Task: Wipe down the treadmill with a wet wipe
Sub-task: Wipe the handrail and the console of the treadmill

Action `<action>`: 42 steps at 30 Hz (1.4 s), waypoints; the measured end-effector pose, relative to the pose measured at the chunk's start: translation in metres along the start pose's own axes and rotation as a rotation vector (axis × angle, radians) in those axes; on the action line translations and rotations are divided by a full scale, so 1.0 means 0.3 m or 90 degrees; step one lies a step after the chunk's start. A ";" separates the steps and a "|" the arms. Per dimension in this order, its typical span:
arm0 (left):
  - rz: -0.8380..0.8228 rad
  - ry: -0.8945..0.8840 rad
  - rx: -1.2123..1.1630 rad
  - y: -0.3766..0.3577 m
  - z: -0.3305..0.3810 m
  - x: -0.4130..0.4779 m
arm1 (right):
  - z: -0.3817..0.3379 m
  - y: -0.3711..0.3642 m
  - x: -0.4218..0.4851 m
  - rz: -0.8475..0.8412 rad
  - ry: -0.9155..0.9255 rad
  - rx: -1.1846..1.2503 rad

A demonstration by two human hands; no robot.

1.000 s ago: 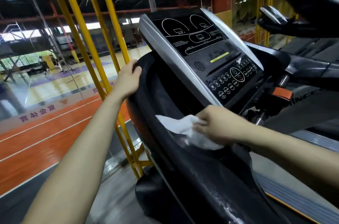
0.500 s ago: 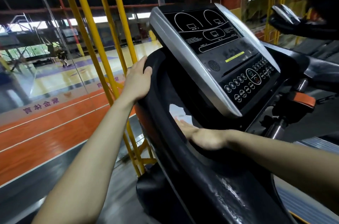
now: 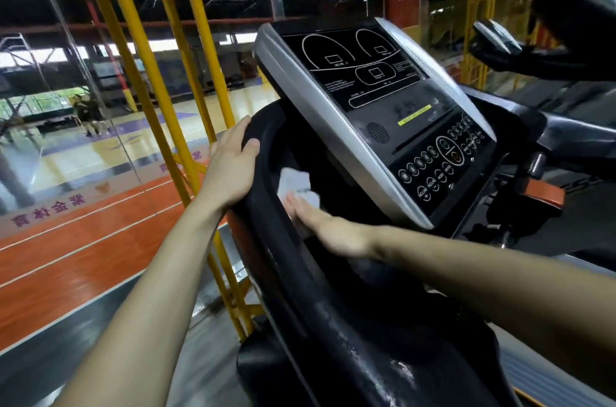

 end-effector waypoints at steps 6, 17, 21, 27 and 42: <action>-0.014 0.021 -0.051 0.014 -0.002 -0.019 | 0.126 -0.133 -0.033 -0.138 -0.011 -0.041; -0.036 -0.006 0.110 0.029 0.026 -0.025 | -0.036 -0.070 -0.158 -0.173 -0.059 -0.032; -0.022 -0.031 0.266 0.007 0.097 -0.052 | -0.008 -0.041 -0.191 -0.267 -0.071 -0.059; -0.053 -0.002 0.372 -0.011 0.096 -0.141 | -0.046 0.006 -0.127 -0.174 -0.103 -0.066; -0.102 0.067 0.425 -0.061 0.106 -0.171 | -0.067 -0.068 -0.259 -0.284 -0.058 -0.149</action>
Point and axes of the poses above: each hand's wrist, its own x-axis towards the middle knuckle, its own y-axis out of the back of the hand, z = x × y, the point moved 7 cm from there along x, towards the middle knuckle, and after that the axes turned 3 degrees about y, right-handed, at the moved point
